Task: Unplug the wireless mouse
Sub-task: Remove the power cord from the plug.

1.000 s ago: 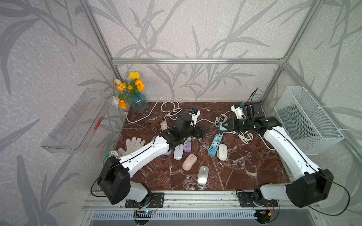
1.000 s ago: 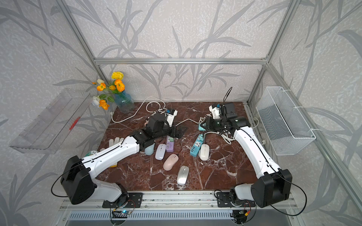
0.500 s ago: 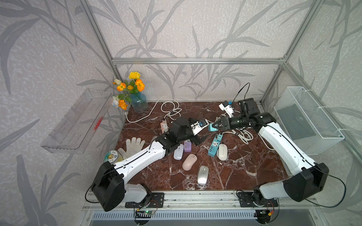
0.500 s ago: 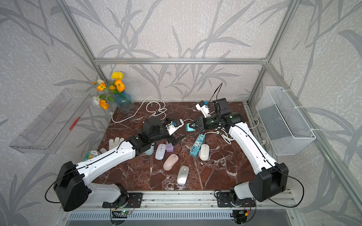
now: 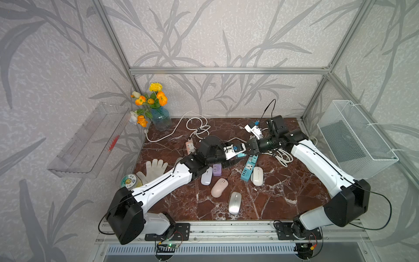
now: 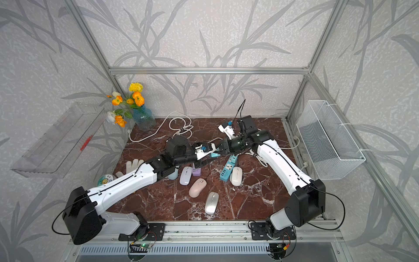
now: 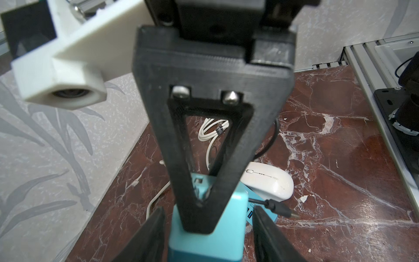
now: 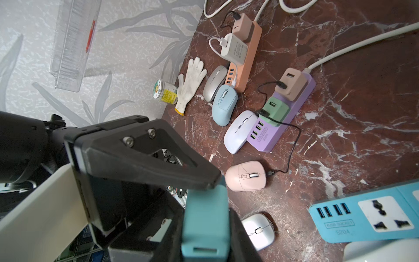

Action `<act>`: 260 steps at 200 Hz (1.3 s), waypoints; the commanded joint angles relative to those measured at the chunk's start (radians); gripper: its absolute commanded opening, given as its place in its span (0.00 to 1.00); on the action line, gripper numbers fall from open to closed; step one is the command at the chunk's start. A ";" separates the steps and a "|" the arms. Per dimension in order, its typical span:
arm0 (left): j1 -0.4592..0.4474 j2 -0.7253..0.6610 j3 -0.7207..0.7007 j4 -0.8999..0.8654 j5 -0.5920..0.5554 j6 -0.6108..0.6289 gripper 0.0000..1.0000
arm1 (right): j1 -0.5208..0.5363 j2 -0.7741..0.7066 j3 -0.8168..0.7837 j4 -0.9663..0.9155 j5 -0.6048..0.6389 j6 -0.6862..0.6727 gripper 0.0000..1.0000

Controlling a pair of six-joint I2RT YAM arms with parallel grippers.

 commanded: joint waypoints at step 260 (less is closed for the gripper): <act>-0.004 -0.009 0.000 -0.009 -0.087 0.076 0.00 | -0.038 -0.135 -0.017 -0.197 0.059 -0.156 0.51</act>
